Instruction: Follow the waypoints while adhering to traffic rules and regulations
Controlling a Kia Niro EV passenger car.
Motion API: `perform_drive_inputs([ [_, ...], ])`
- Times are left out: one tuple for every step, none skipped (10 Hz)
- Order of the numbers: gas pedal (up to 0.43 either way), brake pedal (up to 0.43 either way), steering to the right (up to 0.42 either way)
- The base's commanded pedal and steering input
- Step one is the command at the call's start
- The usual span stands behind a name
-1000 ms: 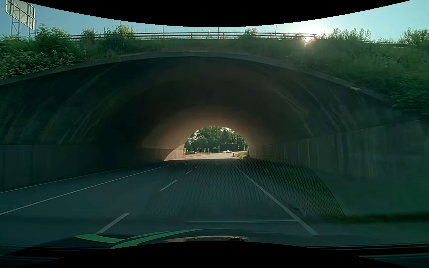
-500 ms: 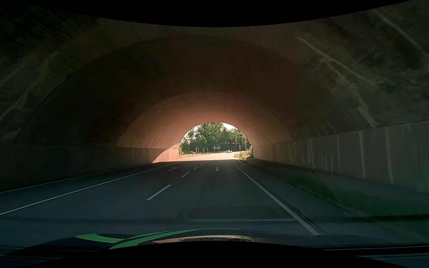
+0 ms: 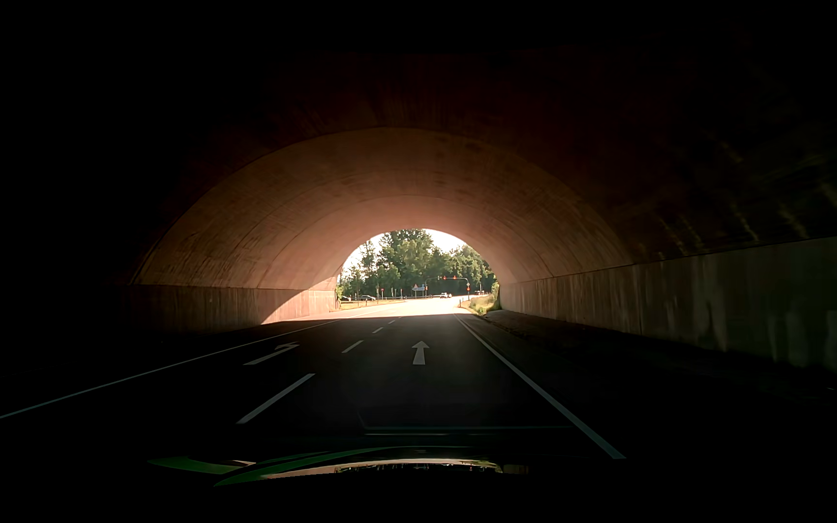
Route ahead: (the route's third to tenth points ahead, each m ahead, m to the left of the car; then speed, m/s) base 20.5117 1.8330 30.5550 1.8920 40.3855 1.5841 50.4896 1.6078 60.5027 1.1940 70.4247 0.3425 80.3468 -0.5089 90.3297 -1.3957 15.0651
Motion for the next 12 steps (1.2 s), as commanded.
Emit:
perform_drive_inputs([
  [0.0,0.037,0.003],
  [0.0,0.11,0.003],
  [0.0,0.152,0.003],
  [0.0,0.183,0.003],
  [0.0,0.195,0.003],
  [0.0,0.201,0.003],
  [0.0,0.207,0.003],
  [0.0,0.213,0.003],
  [0.0,0.213,0.003],
  [0.0,0.22,0.003],
  [0.0,0.22,0.004],
  [0.0,0.226,0.003],
])
